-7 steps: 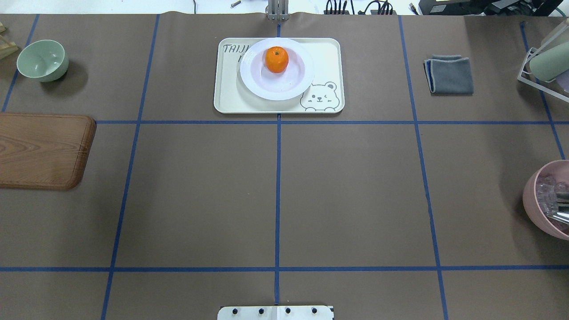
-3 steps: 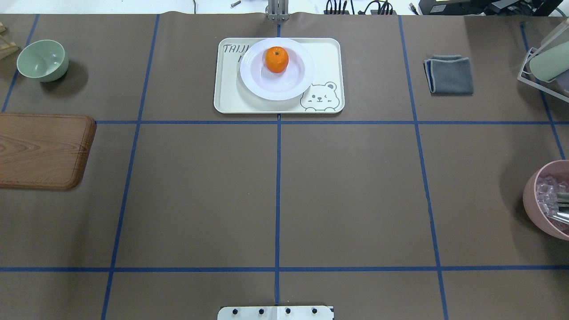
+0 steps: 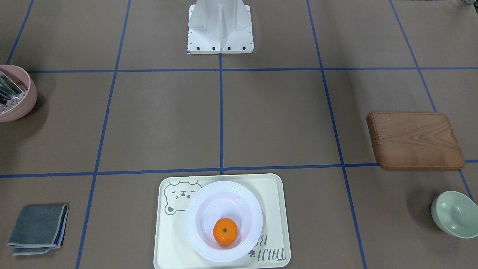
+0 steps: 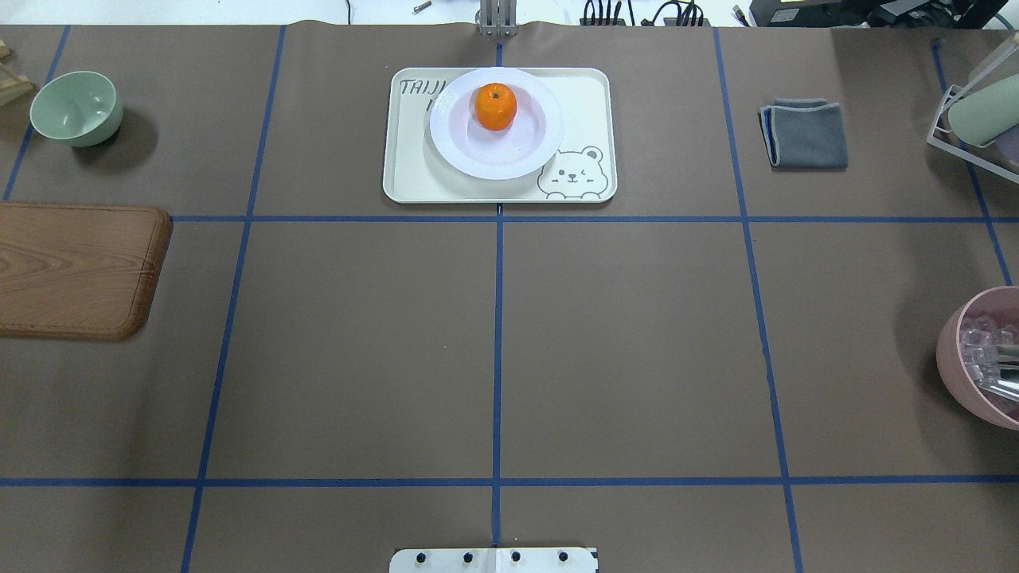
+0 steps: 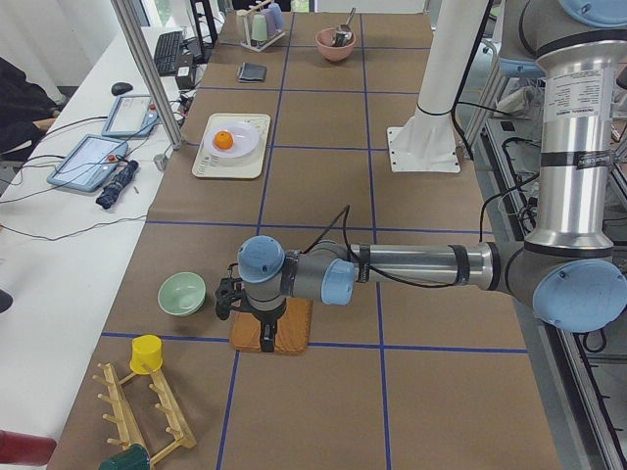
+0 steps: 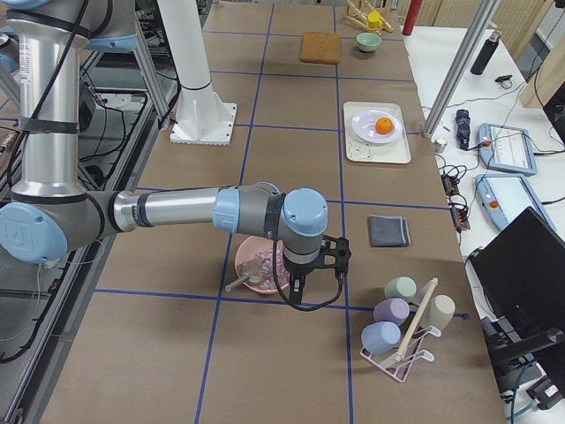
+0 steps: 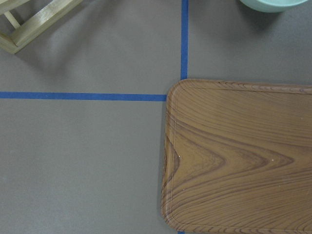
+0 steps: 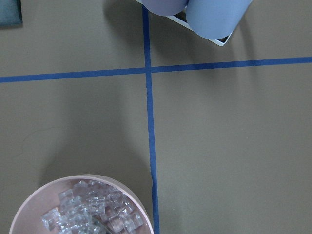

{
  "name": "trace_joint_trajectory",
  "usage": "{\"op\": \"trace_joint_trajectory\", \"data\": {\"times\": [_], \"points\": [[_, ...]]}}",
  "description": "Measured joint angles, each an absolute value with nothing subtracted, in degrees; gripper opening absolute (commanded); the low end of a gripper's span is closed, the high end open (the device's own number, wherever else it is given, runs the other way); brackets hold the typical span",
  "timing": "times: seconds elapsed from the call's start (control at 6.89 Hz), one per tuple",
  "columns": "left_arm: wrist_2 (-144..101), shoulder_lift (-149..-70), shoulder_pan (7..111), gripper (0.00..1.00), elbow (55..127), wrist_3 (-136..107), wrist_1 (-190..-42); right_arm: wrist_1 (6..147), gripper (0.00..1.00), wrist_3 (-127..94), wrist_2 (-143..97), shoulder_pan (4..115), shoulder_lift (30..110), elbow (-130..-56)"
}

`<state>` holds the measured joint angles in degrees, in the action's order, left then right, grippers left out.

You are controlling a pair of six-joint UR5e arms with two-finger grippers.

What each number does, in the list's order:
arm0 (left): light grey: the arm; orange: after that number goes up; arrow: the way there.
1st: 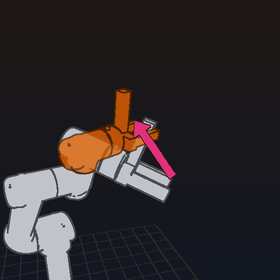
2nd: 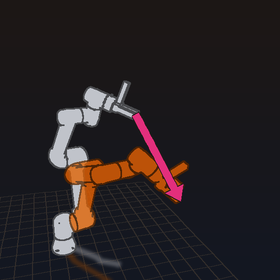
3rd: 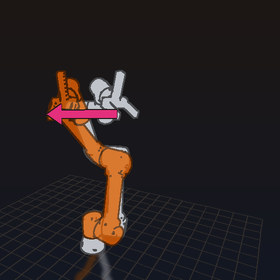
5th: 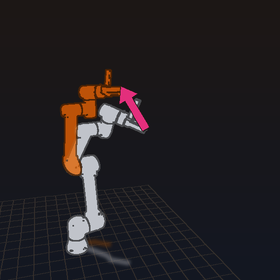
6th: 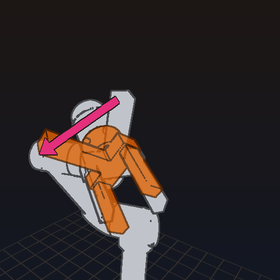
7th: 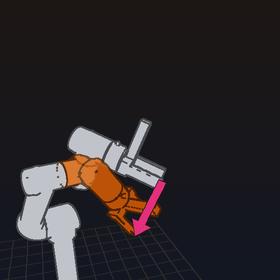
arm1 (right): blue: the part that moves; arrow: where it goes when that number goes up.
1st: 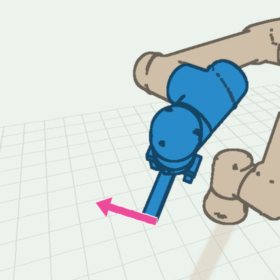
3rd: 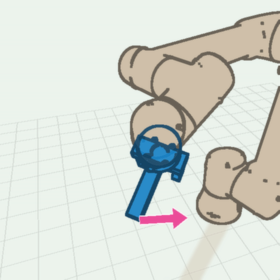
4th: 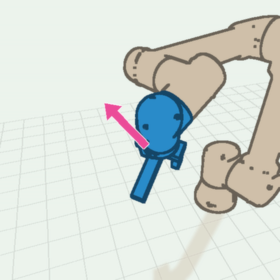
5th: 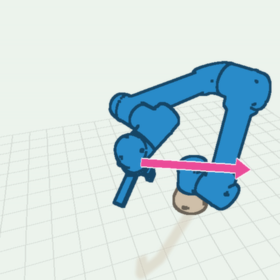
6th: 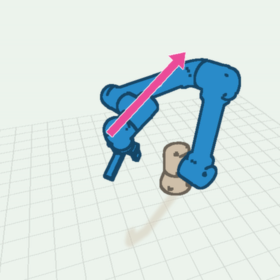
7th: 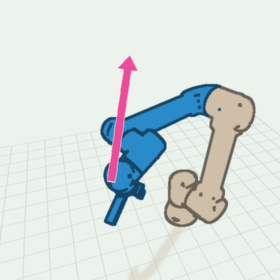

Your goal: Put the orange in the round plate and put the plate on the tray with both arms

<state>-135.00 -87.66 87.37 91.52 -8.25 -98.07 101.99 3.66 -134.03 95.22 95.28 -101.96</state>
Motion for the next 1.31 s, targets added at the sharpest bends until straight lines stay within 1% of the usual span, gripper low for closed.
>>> {"op": "trace_joint_trajectory", "data": {"times": [0.29, 0.44, 0.73, 1.31], "points": [[-135.9, -87.7, 87.4, 0.98, 91.6, -8.3, -97.9, 96.6, 1.00, 3.7, -133.1, 94.2, 95.2, -98.0], [-136.3, -87.4, 87.5, 0.98, 92.1, -8.2, -97.6, 95.5, 1.00, 3.6, -133.0, 94.1, 95.2, -97.2], [-136.5, -86.6, 87.7, 0.99, 93.8, -7.9, -97.3, 95.0, 1.00, 3.4, -132.9, 94.0, 95.2, -96.9], [-136.0, -85.2, 87.9, 0.99, 94.1, -3.3, -94.8, 94.9, 1.00, 3.2, -132.8, 94.1, 95.1, -97.1]]}}
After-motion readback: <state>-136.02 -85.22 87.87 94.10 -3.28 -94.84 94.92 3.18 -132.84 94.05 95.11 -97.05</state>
